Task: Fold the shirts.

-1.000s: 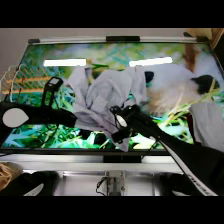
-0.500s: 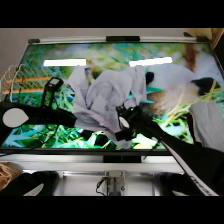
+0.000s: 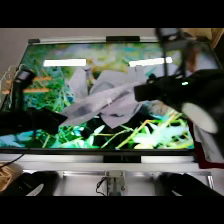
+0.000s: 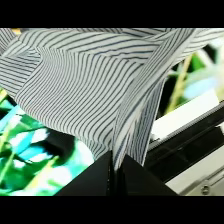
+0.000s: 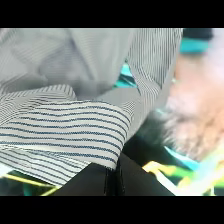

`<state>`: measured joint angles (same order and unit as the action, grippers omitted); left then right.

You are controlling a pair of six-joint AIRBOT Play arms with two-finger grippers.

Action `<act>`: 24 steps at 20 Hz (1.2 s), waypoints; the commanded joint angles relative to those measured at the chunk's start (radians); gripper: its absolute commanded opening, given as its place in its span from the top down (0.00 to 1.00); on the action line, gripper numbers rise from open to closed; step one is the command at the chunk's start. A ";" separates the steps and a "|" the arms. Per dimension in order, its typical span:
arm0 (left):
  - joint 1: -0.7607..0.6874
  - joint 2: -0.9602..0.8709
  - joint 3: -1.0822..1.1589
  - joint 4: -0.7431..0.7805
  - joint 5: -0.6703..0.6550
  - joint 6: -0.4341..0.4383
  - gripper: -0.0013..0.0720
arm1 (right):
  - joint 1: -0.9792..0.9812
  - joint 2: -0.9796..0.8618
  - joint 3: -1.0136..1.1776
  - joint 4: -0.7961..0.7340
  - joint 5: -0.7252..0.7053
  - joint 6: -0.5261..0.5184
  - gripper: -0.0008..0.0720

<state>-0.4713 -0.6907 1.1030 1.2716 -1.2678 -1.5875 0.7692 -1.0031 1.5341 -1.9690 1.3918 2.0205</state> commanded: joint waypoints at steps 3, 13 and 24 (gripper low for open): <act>-0.003 0.061 0.037 -0.064 0.014 -0.093 0.92 | 0.001 -0.010 0.068 0.223 0.082 0.003 0.89; 0.025 -0.294 0.013 0.174 0.033 -0.117 0.28 | 0.001 -0.268 0.068 0.233 0.089 -0.053 0.89; 0.729 -0.361 0.085 0.517 0.046 0.145 0.01 | 0.000 -0.271 0.068 0.253 0.089 -0.062 0.89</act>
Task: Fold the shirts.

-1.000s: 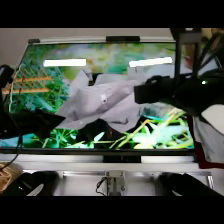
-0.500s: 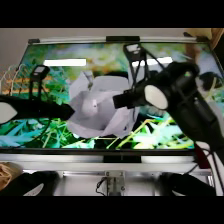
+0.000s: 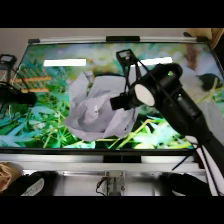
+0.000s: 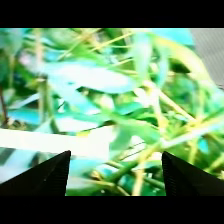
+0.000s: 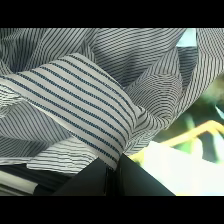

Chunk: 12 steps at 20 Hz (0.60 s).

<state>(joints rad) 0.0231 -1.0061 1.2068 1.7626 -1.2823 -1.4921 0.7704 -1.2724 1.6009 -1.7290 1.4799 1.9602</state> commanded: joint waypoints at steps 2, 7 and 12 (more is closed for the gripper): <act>0.380 -0.127 -0.023 0.024 0.103 0.048 0.01 | -0.001 -0.002 0.001 0.023 0.002 -0.002 0.89; 0.478 -0.320 -0.008 0.018 0.175 0.072 0.01 | -0.001 -0.002 0.001 0.057 0.018 -0.014 0.89; 0.486 -0.467 0.045 0.029 0.186 0.137 0.01 | -0.001 -0.002 0.001 0.060 0.027 -0.018 0.88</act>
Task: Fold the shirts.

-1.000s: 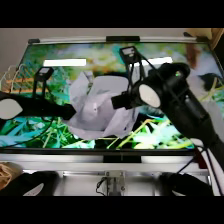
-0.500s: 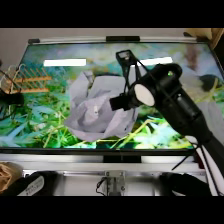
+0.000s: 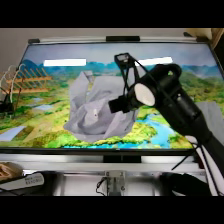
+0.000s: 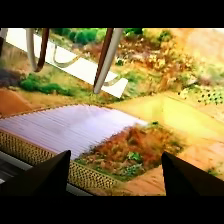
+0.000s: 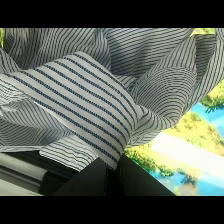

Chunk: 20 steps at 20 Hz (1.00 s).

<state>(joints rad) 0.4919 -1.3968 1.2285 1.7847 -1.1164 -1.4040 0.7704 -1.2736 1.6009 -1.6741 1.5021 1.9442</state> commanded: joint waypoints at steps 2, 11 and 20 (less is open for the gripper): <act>0.023 -0.102 0.047 0.007 0.061 0.058 0.04 | -0.001 0.000 0.001 0.005 0.006 -0.001 0.89; 0.070 -0.219 0.132 -0.031 0.074 0.220 0.13 | -0.001 0.000 0.001 0.000 0.011 -0.001 0.88; 0.072 -0.319 0.132 -0.029 0.112 0.252 0.28 | -0.001 0.000 0.001 -0.034 0.010 0.000 0.88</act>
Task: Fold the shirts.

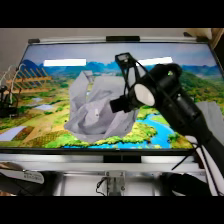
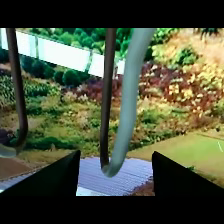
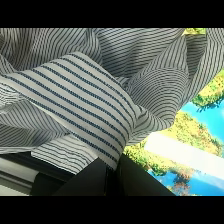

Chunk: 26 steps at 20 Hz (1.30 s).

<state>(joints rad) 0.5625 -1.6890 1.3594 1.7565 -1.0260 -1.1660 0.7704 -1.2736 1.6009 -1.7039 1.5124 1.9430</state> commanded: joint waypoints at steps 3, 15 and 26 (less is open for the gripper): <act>0.003 -0.052 0.001 0.000 0.023 0.014 0.36 | 0.000 0.000 0.001 -0.002 0.000 0.016 0.88; -0.012 -0.037 0.051 -0.007 0.057 -0.059 0.92 | -0.001 0.000 0.001 -0.003 -0.001 0.027 0.88; -0.142 0.311 0.051 -0.006 0.040 -0.559 0.92 | -0.001 0.072 0.001 -0.133 0.007 0.039 0.88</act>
<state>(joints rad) 0.4728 -1.4933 1.4090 1.7485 -0.9867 -1.5791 0.7700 -1.2285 1.6009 -1.7603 1.5185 1.9644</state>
